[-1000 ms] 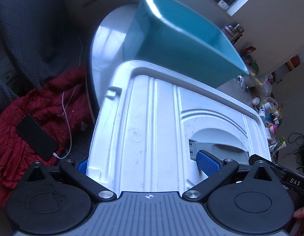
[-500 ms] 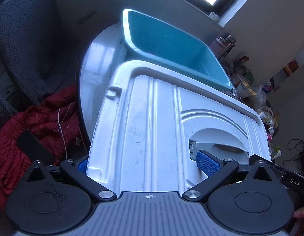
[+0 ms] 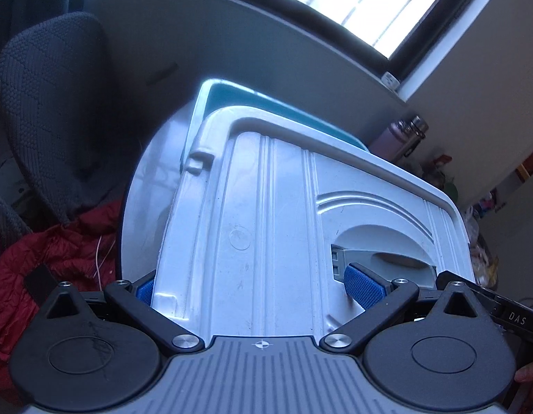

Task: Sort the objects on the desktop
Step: 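Lift the white lid off the table with both grippers, then carry the white lid over the blue bin with both grippers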

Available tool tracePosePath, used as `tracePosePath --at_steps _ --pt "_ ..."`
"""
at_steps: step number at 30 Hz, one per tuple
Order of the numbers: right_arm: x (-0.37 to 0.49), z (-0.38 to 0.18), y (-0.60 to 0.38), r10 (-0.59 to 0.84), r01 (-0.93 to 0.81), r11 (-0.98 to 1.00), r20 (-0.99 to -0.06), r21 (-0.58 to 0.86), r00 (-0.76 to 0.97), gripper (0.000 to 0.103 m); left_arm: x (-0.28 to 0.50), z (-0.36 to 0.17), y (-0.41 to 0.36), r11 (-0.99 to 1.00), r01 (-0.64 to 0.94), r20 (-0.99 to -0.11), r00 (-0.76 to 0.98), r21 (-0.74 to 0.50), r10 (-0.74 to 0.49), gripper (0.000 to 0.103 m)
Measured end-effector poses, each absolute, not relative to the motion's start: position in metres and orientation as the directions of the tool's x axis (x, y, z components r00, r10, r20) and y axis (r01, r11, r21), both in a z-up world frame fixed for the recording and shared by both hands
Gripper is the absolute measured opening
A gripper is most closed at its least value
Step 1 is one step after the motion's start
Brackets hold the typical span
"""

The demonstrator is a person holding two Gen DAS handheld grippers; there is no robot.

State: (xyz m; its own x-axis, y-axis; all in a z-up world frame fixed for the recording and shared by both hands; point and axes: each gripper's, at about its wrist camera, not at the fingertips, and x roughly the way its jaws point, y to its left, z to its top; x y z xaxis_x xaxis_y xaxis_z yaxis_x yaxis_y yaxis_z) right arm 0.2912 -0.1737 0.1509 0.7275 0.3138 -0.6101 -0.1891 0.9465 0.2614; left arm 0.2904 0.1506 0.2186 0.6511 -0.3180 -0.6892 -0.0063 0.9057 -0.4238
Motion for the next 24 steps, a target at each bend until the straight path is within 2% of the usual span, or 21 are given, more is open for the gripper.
tracePosePath --at_steps 10,24 --pt "0.348 0.150 -0.173 0.381 -0.256 0.923 -0.580 0.287 0.720 0.095 0.337 0.235 0.144 0.920 -0.055 -0.681 0.690 -0.389 -0.247 0.103" --pt "0.422 0.138 -0.167 0.402 -0.261 0.914 -0.591 0.312 0.700 0.095 0.415 0.230 0.161 0.924 -0.084 -0.692 0.689 -0.372 -0.216 0.103"
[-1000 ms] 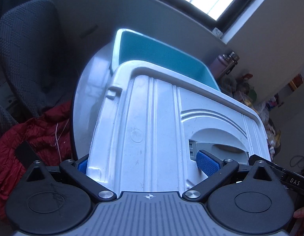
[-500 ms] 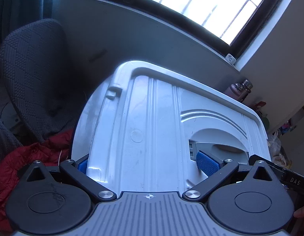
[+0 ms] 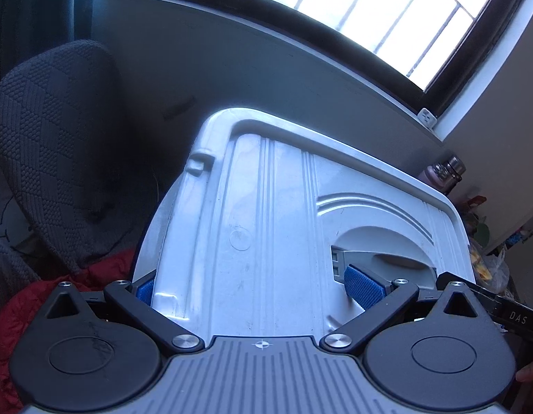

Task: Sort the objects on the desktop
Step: 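Carry the white lid over the blue bin with both grippers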

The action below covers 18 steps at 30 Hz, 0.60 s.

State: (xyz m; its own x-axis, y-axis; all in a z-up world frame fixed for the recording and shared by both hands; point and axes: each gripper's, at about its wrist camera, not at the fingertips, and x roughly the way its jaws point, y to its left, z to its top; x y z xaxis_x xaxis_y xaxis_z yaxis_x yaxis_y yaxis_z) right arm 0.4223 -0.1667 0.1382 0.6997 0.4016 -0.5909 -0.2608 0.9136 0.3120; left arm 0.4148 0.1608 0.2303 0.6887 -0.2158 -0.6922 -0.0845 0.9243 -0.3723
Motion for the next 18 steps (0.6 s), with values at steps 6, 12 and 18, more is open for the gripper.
tracePosePath --at_steps 6,12,18 --pt "0.458 0.127 -0.166 0.399 -0.244 0.914 -0.617 0.323 0.679 0.095 0.455 0.218 0.167 0.925 -0.097 -0.709 0.673 -0.368 -0.212 0.103" --pt "0.478 0.114 -0.164 0.385 -0.215 0.920 -0.654 0.328 0.651 0.096 0.483 0.195 0.177 0.913 -0.133 -0.734 0.644 -0.385 -0.216 0.103" --pt "0.482 0.111 -0.160 0.372 -0.211 0.927 -0.701 0.309 0.609 0.096 0.501 0.179 0.182 0.916 -0.167 -0.768 0.611 -0.364 -0.194 0.103"
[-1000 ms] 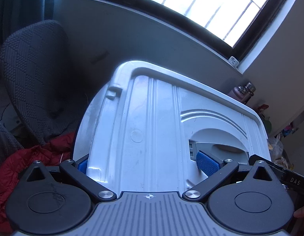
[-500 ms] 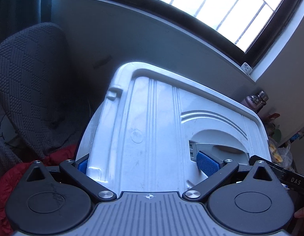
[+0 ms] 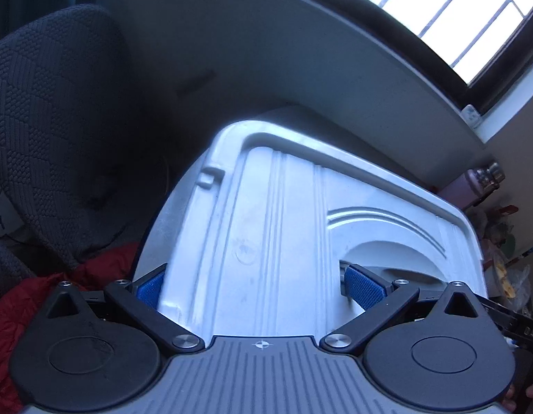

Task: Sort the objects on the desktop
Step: 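Carry the white lid over the blue bin with both grippers, then lower the white lid onto the bin rim with both grippers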

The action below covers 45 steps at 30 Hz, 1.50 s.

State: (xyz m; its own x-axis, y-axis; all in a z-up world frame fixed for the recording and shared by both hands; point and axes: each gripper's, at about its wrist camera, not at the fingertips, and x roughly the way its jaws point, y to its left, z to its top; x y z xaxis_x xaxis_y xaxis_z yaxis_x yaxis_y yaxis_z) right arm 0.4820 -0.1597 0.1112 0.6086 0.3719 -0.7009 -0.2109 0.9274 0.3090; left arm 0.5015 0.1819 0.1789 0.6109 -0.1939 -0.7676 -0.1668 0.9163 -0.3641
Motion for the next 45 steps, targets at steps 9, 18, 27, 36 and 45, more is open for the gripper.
tracePosePath --at_steps 9,18,27,36,45 --pt "0.474 0.132 -0.151 0.267 -0.211 0.963 -0.700 0.168 0.662 0.096 0.503 0.183 0.190 0.924 -0.196 -0.775 0.615 -0.328 -0.145 0.103" --pt "0.461 0.149 -0.166 0.153 -0.141 0.987 -0.701 0.075 0.696 0.088 0.496 0.187 0.190 0.928 -0.193 -0.766 0.629 -0.320 -0.134 0.103" --pt "0.463 0.135 -0.165 0.137 -0.117 0.990 -0.741 0.079 0.658 0.040 0.484 0.186 0.180 0.932 -0.165 -0.777 0.609 -0.322 -0.161 0.103" --pt "0.463 0.136 -0.166 0.106 -0.111 0.993 -0.738 0.042 0.667 0.040 0.488 0.182 0.165 0.940 -0.140 -0.784 0.597 -0.311 -0.170 0.103" --pt "0.460 0.138 -0.176 0.085 -0.082 0.996 -0.736 0.040 0.671 0.040 0.493 0.179 0.156 0.941 -0.120 -0.785 0.590 -0.316 -0.188 0.103"
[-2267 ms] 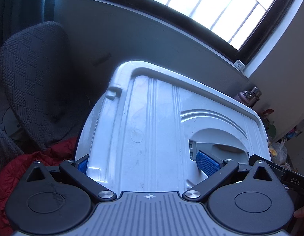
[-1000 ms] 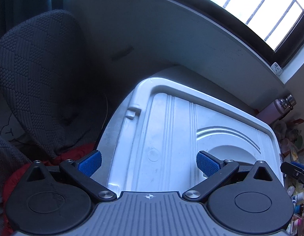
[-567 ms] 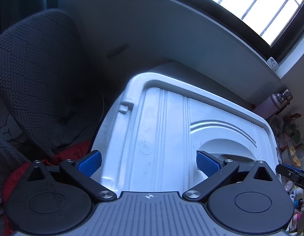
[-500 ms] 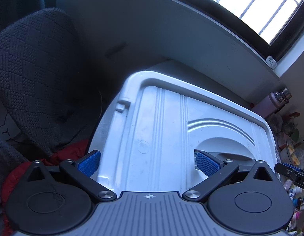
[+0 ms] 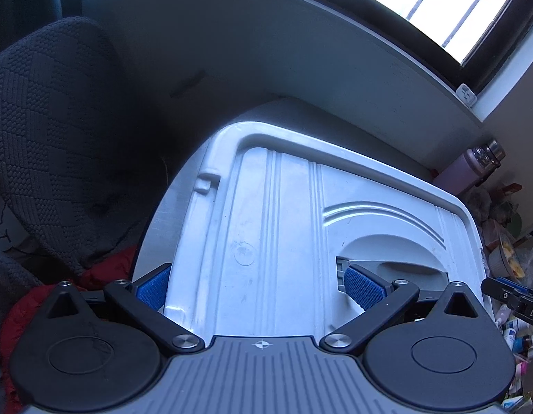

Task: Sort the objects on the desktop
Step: 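Lower the white lid onto the bin rim with both grippers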

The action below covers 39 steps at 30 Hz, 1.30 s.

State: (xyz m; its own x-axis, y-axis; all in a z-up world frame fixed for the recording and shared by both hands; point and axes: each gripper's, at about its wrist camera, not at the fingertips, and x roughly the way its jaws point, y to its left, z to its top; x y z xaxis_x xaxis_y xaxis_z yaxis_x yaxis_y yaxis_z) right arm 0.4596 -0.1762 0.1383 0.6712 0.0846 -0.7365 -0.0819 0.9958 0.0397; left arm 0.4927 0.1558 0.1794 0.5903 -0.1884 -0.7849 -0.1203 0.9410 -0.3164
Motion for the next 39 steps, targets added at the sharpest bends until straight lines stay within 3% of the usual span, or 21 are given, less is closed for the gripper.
tracePosePath --at_steps 8,18,23,39 --pt "0.457 0.135 -0.181 0.094 -0.067 0.996 -0.749 0.066 0.656 0.041 0.486 0.186 0.150 0.951 -0.097 -0.781 0.599 -0.293 -0.179 0.103" --pt "0.470 0.123 -0.191 0.238 -0.023 0.960 -0.775 0.278 0.585 0.063 0.478 0.189 0.168 0.956 -0.136 -0.799 0.587 -0.259 -0.133 0.103" --pt "0.463 0.121 -0.190 0.300 -0.046 0.942 -0.773 0.333 0.558 0.065 0.476 0.183 0.169 0.955 -0.116 -0.788 0.596 -0.274 -0.154 0.103" --pt "0.430 0.128 -0.180 0.225 -0.003 0.959 -0.752 0.284 0.620 0.063 0.488 0.186 0.155 0.972 -0.072 -0.781 0.609 -0.225 -0.136 0.103"
